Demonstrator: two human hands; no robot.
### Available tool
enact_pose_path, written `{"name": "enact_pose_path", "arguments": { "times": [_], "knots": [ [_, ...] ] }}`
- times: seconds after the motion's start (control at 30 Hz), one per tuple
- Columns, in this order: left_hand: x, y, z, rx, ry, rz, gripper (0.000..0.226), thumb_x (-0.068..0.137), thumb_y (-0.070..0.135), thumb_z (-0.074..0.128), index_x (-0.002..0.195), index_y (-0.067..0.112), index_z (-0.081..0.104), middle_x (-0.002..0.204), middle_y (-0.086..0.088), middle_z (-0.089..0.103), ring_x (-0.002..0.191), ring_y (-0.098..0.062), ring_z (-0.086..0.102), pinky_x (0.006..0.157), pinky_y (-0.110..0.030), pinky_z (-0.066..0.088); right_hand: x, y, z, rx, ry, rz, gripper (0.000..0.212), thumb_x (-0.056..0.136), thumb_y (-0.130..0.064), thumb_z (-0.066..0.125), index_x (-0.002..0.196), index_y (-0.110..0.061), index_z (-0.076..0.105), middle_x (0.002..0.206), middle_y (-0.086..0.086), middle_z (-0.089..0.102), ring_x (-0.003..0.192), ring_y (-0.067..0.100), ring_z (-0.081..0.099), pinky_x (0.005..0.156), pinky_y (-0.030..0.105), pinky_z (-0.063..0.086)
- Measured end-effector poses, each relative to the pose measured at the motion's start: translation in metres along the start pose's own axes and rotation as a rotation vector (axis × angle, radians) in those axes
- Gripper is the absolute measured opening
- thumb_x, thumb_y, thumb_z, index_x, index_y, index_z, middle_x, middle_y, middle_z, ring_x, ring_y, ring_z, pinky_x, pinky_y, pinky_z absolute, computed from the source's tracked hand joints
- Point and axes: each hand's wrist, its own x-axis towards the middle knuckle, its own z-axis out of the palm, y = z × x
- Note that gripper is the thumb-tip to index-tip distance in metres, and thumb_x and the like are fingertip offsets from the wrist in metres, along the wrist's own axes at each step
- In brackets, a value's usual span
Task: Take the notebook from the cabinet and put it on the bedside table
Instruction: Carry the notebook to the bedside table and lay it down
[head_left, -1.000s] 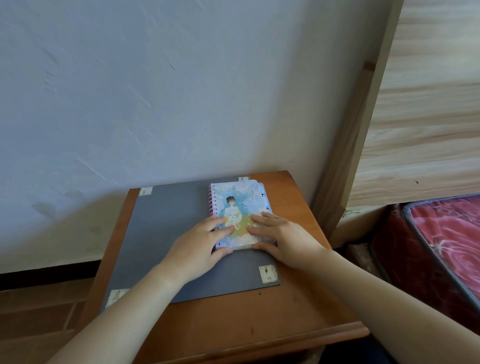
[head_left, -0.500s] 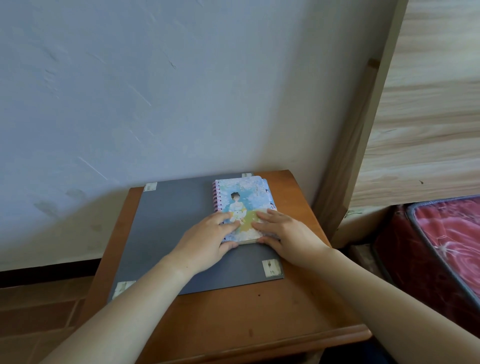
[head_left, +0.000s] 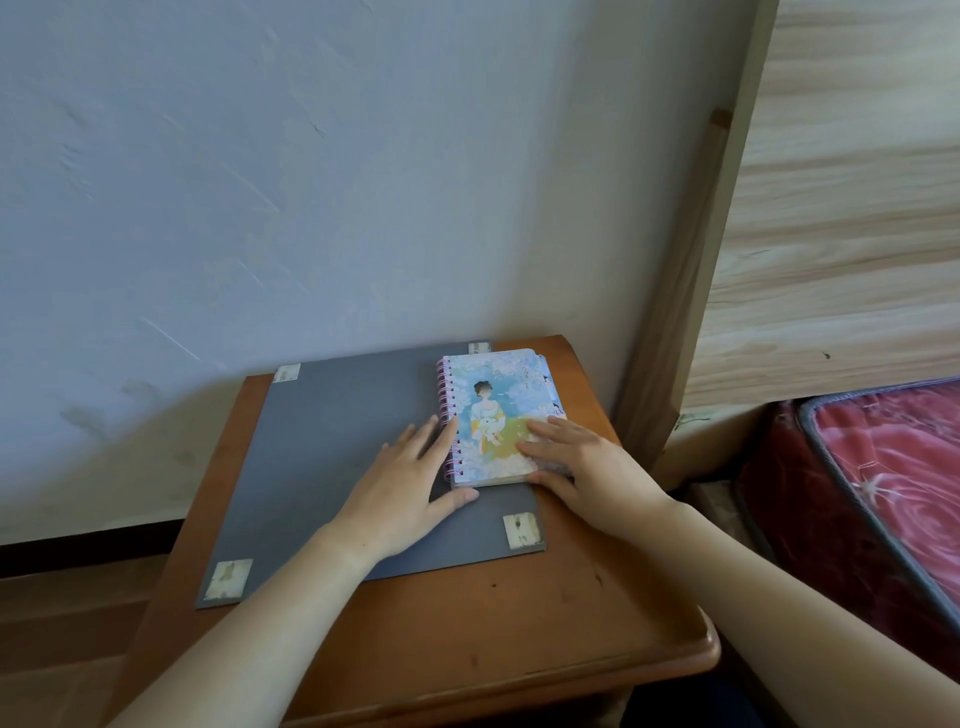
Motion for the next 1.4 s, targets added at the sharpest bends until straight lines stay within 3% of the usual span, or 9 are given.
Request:
{"name": "enact_pose_path", "arguments": {
  "times": [0.23, 0.4, 0.5, 0.73, 0.9, 1.1, 1.27, 1.4],
  "knots": [
    [-0.014, 0.002, 0.005, -0.019, 0.030, -0.023, 0.091, 0.077, 0.073, 0.030, 0.142, 0.029, -0.014, 0.156, 0.003, 0.002, 0.142, -0.016, 0.001, 0.112, -0.035, 0.008, -0.014, 0.006, -0.002, -0.009, 0.020, 0.010, 0.042, 0.088, -0.041, 0.052, 0.128, -0.030, 0.049, 0.146, -0.008, 0.036, 0.137, 0.012, 0.025, 0.107, 0.024, 0.019],
    [-0.023, -0.001, 0.006, 0.012, 0.040, -0.036, 0.091, 0.077, 0.074, 0.029, 0.145, 0.022, 0.001, 0.156, 0.004, 0.002, 0.141, -0.014, -0.001, 0.112, -0.032, 0.005, -0.005, -0.013, 0.001, -0.050, -0.005, 0.043, 0.061, 0.079, -0.060, 0.053, 0.133, -0.035, 0.040, 0.148, -0.011, 0.031, 0.136, 0.013, 0.024, 0.108, 0.033, 0.025],
    [-0.023, -0.001, 0.004, 0.013, 0.017, -0.038, 0.089, 0.076, 0.074, 0.028, 0.145, 0.020, 0.009, 0.156, 0.003, 0.001, 0.141, -0.015, -0.002, 0.112, -0.033, 0.004, 0.004, -0.019, 0.004, -0.081, -0.055, 0.042, 0.062, 0.081, -0.058, 0.052, 0.136, -0.033, 0.037, 0.151, -0.008, 0.026, 0.139, 0.013, 0.017, 0.111, 0.035, 0.022],
    [-0.026, 0.000, 0.006, 0.019, 0.010, -0.040, 0.086, 0.079, 0.071, 0.028, 0.145, 0.022, 0.008, 0.156, 0.004, -0.001, 0.141, -0.014, -0.004, 0.113, -0.035, 0.005, -0.010, -0.003, -0.002, -0.068, -0.009, 0.097, 0.061, 0.080, -0.059, 0.052, 0.135, -0.035, 0.038, 0.150, -0.010, 0.026, 0.139, 0.012, 0.017, 0.110, 0.035, 0.023],
    [-0.019, 0.008, -0.003, 0.003, 0.045, -0.032, 0.085, 0.077, 0.072, 0.031, 0.145, 0.028, 0.007, 0.155, 0.008, 0.002, 0.141, -0.013, 0.003, 0.112, -0.040, 0.017, -0.010, 0.000, -0.006, -0.038, -0.019, 0.089, 0.060, 0.079, -0.058, 0.055, 0.133, -0.035, 0.041, 0.150, -0.009, 0.027, 0.138, 0.013, 0.019, 0.110, 0.036, 0.024],
    [0.005, 0.040, -0.012, -0.246, 0.055, 0.055, 0.089, 0.071, 0.074, 0.044, 0.144, 0.035, 0.009, 0.153, 0.018, 0.003, 0.138, -0.006, 0.014, 0.104, -0.030, 0.026, -0.018, 0.014, -0.014, -0.004, 0.015, 0.120, 0.063, 0.078, -0.054, 0.059, 0.134, -0.030, 0.042, 0.150, -0.005, 0.028, 0.138, 0.015, 0.019, 0.111, 0.036, 0.024],
    [0.019, 0.050, -0.009, -0.235, 0.063, 0.106, 0.084, 0.075, 0.060, 0.058, 0.143, 0.035, 0.015, 0.153, 0.014, 0.012, 0.137, -0.009, 0.019, 0.105, -0.029, 0.025, -0.017, 0.021, -0.016, 0.008, 0.028, 0.110, 0.060, 0.078, -0.052, 0.060, 0.131, -0.026, 0.047, 0.148, -0.003, 0.033, 0.136, 0.015, 0.025, 0.108, 0.034, 0.028],
    [0.025, 0.050, -0.007, -0.199, 0.067, 0.117, 0.075, 0.080, 0.052, 0.058, 0.142, 0.030, 0.022, 0.153, 0.012, 0.015, 0.137, -0.009, 0.019, 0.105, -0.027, 0.024, -0.015, 0.026, -0.017, 0.011, 0.048, 0.113, 0.058, 0.079, -0.051, 0.060, 0.129, -0.025, 0.049, 0.146, -0.003, 0.036, 0.135, 0.014, 0.027, 0.107, 0.034, 0.030]
  ]
}}
